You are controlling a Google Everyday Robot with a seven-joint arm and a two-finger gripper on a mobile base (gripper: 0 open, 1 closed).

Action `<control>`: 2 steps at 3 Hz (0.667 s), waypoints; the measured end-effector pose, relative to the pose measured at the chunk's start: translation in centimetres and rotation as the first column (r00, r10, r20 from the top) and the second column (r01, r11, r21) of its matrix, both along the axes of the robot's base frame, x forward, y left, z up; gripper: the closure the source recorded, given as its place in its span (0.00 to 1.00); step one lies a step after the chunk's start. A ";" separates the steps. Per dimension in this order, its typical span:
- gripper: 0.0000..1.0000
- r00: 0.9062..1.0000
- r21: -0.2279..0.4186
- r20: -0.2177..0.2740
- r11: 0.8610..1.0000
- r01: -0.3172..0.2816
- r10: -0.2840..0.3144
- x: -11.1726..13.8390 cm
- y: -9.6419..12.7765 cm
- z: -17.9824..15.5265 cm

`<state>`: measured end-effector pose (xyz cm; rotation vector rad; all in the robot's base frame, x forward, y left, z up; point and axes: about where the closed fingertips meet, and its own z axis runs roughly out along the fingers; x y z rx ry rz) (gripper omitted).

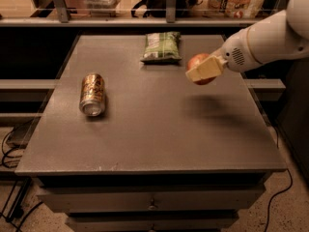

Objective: Move apple near green jalapeno chip bag

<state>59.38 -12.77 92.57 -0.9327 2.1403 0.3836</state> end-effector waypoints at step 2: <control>1.00 0.978 0.020 0.013 0.978 0.208 -0.209 7.2 0.3 -3.4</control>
Offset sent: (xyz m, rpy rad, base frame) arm 0.1145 -0.0039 -0.0588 0.0037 -0.0079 -0.3289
